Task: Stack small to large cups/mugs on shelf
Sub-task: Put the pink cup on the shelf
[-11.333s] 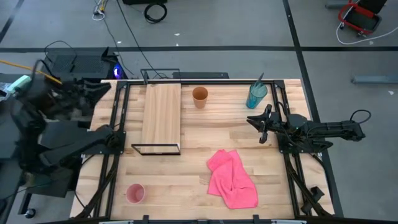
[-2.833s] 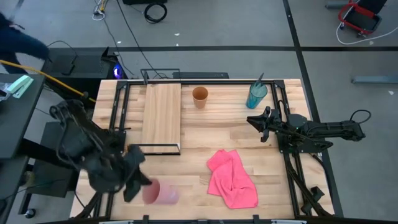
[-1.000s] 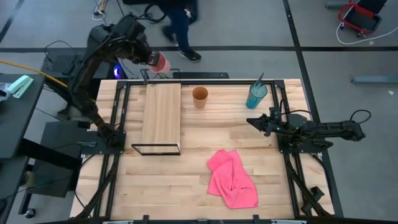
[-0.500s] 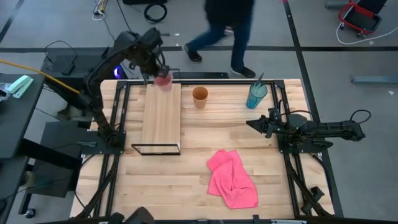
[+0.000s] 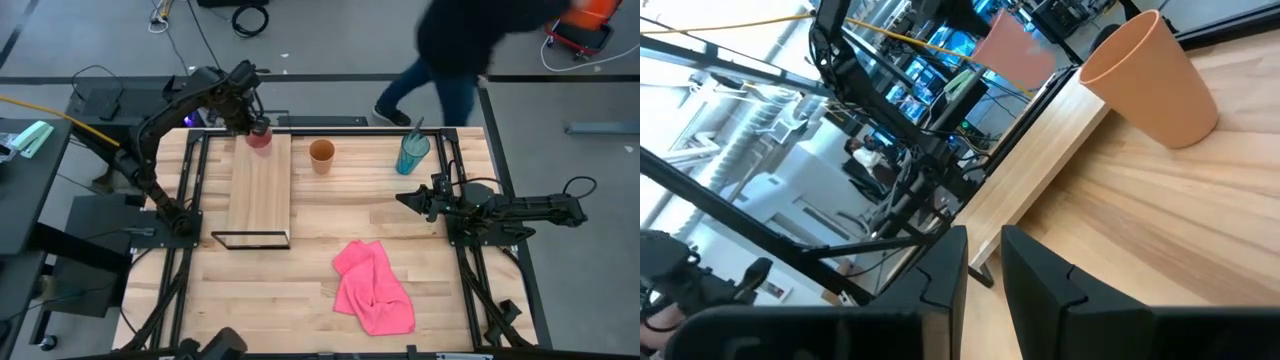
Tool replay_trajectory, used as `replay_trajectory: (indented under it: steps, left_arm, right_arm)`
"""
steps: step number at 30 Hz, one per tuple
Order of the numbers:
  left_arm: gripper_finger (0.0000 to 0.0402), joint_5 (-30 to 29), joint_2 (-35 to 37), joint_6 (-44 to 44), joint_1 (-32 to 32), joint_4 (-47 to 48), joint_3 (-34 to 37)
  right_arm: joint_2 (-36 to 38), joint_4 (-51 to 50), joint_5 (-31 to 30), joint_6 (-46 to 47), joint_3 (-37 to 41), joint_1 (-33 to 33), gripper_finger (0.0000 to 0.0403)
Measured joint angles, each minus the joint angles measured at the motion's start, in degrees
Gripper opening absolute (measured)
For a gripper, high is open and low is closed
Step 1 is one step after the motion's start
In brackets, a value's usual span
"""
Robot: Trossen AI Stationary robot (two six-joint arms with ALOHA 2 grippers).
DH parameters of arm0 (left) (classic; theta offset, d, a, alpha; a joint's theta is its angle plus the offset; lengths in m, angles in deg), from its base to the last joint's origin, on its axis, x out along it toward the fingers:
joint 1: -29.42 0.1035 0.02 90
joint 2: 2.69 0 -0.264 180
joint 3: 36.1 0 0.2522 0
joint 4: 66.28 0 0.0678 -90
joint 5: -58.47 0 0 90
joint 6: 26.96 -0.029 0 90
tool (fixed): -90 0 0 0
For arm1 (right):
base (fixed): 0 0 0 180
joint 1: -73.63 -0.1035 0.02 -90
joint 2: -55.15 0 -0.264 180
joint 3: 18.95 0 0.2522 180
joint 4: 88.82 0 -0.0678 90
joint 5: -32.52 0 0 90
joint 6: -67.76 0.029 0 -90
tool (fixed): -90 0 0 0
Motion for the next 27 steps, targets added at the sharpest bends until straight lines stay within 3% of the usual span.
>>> replay_trajectory:
  steps: [8,13,20,27]
  left_arm:
    - [0.0009,1.0,-0.1,1.2,3.1,-1.7,4.3]
    - [0.0009,2.2,-0.1,-0.5,0.4,4.2,5.7]
    - [0.0009,1.0,2.7,-0.9,-8.3,11.0,5.7]
    - [0.0009,-1.7,9.6,9.1,-22.0,11.1,5.6]
  right_arm:
    - [0.0,0.0,0.1,0.5,0.0,-0.1,0.0073]
    - [0.0,0.0,0.8,0.4,0.0,-0.1,0.0073]
    - [0.0,0.0,0.8,-1.0,0.0,-0.1,0.0073]
    - [0.0,0.0,0.8,-1.6,0.0,-0.1,0.0073]
